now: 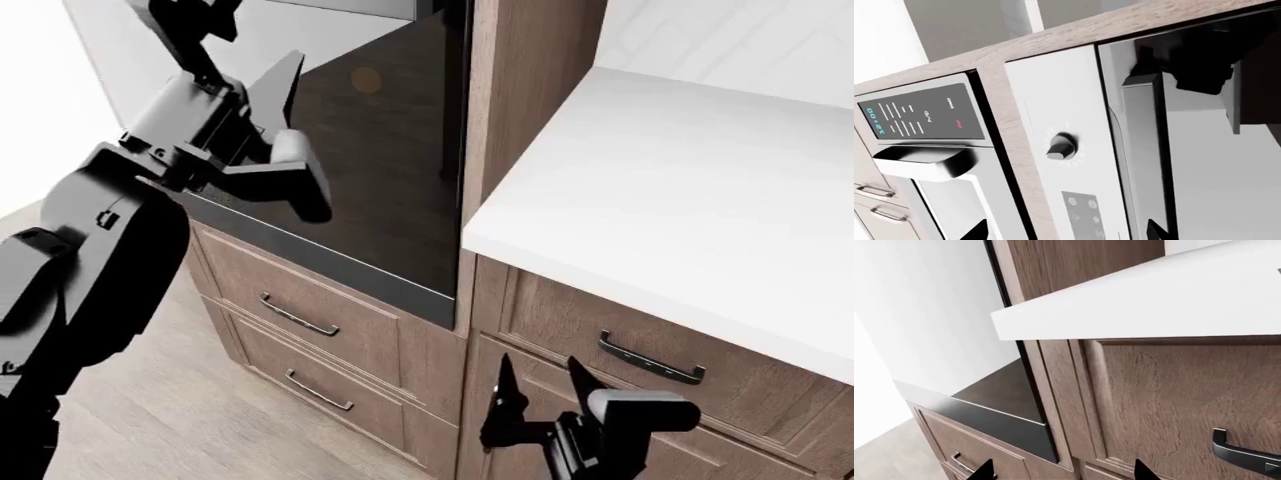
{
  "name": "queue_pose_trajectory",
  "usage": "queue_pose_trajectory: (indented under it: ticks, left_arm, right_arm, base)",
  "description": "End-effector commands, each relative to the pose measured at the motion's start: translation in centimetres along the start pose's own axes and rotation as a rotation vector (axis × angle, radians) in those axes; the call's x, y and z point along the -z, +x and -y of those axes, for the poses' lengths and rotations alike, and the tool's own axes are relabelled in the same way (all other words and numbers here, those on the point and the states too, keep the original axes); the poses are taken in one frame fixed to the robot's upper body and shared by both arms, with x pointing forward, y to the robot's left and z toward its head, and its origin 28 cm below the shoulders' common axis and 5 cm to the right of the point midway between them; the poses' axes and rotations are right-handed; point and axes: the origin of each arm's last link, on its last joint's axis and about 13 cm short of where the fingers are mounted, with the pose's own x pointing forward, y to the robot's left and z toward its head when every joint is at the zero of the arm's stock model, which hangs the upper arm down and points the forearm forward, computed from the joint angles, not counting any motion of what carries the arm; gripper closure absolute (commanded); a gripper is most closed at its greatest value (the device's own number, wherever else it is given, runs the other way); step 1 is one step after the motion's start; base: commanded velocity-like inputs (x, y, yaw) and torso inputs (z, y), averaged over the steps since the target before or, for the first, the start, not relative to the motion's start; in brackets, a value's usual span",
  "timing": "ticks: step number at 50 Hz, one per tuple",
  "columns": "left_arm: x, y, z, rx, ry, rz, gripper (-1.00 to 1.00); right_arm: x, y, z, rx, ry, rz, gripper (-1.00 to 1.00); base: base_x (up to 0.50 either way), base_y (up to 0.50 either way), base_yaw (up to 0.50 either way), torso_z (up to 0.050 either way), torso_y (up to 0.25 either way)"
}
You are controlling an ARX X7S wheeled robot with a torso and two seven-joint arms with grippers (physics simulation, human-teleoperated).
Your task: Open the oven door
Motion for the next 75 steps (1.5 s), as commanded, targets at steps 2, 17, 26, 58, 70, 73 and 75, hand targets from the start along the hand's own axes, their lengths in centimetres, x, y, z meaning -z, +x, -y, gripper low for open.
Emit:
queue_pose_trajectory:
  ticks: [2, 17, 26, 58, 70, 73, 75]
  left_arm:
    - [0.3, 1.0, 1.1, 0.021, -0.019, -0.049, -1.00]
    - [-0.7, 4.5, 3.0, -0.016, -0.062, -0.025, -1.00]
    - [-1.1, 5.4, 4.2, -0.002, -0.077, -0.017, -1.00]
    - [-1.1, 8.9, 5.7, -0.022, -0.091, -0.046, -1.00]
    - [-1.4, 9.4, 6.1, -0.001, -0.096, -0.046, -1.00]
    - [-1.2, 9.5, 6.0, -0.002, -0.099, -0.054, -1.00]
    - [-1.2, 9.6, 6.1, -0.002, -0.102, -0.057, -1.00]
  right_arm:
    - [-0.1, 0.0, 0.0, -0.005, -0.017, 0.001, -1.00]
    - [0.3, 0.2, 0.0, 0.000, -0.028, -0.009, -1.00]
    - [0.5, 0.4, 0.0, -0.001, -0.027, -0.018, -1.00]
    - [0.9, 0.6, 0.1, 0.000, -0.024, -0.033, -1.00]
    - [0.7, 0.5, 0.1, 0.001, -0.019, -0.030, -1.00]
    - [0.8, 0.6, 0.1, 0.000, -0.020, -0.030, -1.00]
    - [0.8, 0.6, 0.1, 0.000, -0.020, -0.031, -1.00]
  base:
    - [0.00, 0.00, 0.00, 0.000, 0.000]
    - [0.00, 0.00, 0.00, 0.000, 0.000]
    - [0.00, 0.00, 0.00, 0.000, 0.000]
    - [0.00, 0.00, 0.00, 0.000, 0.000]
    - [0.00, 0.00, 0.00, 0.000, 0.000]
    - [0.00, 0.00, 0.00, 0.000, 0.000]
    - [0.00, 0.00, 0.00, 0.000, 0.000]
